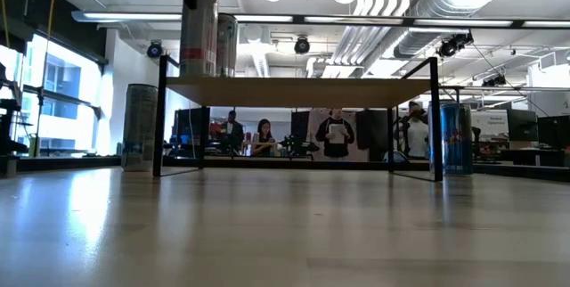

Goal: Place canned beverage on shelf
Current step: Put the white pink soda can on the shelf aligned with the other white pink soda can

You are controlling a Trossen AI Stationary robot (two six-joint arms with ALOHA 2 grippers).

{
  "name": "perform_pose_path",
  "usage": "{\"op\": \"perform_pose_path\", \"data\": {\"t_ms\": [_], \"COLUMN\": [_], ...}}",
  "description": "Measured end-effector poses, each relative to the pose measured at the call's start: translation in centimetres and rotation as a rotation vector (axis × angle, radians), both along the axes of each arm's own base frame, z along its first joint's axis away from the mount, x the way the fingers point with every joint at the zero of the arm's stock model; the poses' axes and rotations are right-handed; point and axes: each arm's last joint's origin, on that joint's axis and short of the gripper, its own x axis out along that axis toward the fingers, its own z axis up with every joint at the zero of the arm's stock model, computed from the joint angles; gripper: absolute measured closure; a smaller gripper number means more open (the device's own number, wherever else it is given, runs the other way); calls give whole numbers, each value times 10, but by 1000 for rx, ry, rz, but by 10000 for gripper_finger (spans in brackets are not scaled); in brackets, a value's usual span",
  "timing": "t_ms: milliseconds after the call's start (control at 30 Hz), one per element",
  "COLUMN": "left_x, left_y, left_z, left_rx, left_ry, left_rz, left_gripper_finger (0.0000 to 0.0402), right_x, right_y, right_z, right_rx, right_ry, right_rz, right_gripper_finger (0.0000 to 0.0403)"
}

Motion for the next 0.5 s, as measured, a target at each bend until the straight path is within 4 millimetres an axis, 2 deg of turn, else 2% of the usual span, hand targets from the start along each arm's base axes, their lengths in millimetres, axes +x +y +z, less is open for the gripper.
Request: {"op": "perform_pose_path", "data": {"t_ms": [133, 500], "left_x": [-1, -5], "left_y": [1, -1], "left_z": [2, 25], "left_rx": [16, 41], "left_ry": [-1, -86], "left_rz": [43, 52], "left_gripper_finger": [101, 103], "right_x": [0, 0], "right_y": [0, 0], "right_z": [0, 0], "right_rx": [0, -1], "right_ry": [0, 0], "right_rz": [0, 1], "right_gripper_finger": [5, 5]}}
